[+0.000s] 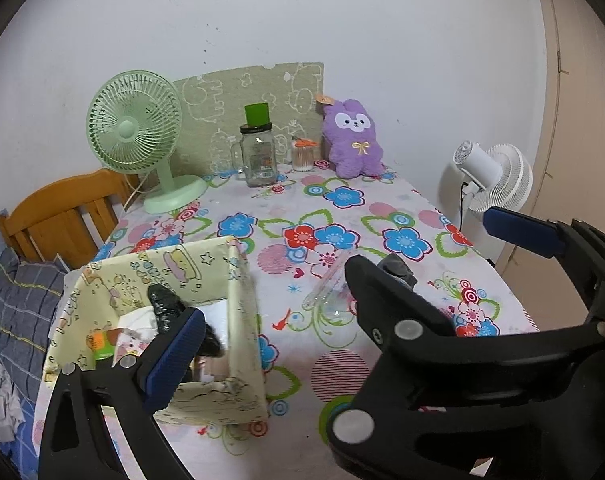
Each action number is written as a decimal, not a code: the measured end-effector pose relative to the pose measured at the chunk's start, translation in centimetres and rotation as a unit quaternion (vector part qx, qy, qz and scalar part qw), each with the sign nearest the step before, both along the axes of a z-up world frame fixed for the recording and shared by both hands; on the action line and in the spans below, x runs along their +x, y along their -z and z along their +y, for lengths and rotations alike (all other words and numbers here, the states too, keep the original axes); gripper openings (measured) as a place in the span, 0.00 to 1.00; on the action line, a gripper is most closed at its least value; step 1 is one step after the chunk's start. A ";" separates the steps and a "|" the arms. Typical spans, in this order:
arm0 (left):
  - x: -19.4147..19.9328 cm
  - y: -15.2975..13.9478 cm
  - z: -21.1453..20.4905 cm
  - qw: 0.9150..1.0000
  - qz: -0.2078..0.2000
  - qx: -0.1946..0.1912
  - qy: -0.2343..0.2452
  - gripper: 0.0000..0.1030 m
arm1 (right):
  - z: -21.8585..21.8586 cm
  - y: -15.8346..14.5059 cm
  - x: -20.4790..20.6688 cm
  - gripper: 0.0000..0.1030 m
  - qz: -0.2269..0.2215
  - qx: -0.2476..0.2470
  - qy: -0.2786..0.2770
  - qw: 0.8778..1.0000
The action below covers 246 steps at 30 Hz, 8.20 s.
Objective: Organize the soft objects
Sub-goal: 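Withdraw both tools from the box toward the grey cap and plastic bag, then grasp the grey cap with the cord using the right tool, then grasp the clear plastic bag of straws with the left tool while the right tool holds the cap, then carry the plastic bag in the left tool while the right tool carries the grey cap to the box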
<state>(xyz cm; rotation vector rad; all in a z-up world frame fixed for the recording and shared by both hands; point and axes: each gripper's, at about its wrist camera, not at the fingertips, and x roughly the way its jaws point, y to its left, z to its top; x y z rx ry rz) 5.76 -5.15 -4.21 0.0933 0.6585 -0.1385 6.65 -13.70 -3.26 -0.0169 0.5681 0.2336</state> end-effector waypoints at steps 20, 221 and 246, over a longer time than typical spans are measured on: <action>3.3 3.1 -3.4 1.000 0.028 -0.006 0.006 1.00 | -5.2 3.5 2.2 1.00 0.022 0.008 0.038 0.999; 0.9 -2.5 4.1 0.998 -0.030 0.038 -0.025 0.22 | 4.2 -2.5 1.1 0.35 0.008 -0.027 -0.023 0.999; 5.0 0.7 10.8 0.998 0.008 0.020 -0.065 0.27 | 11.4 -0.1 5.3 0.35 0.046 -0.012 -0.097 0.994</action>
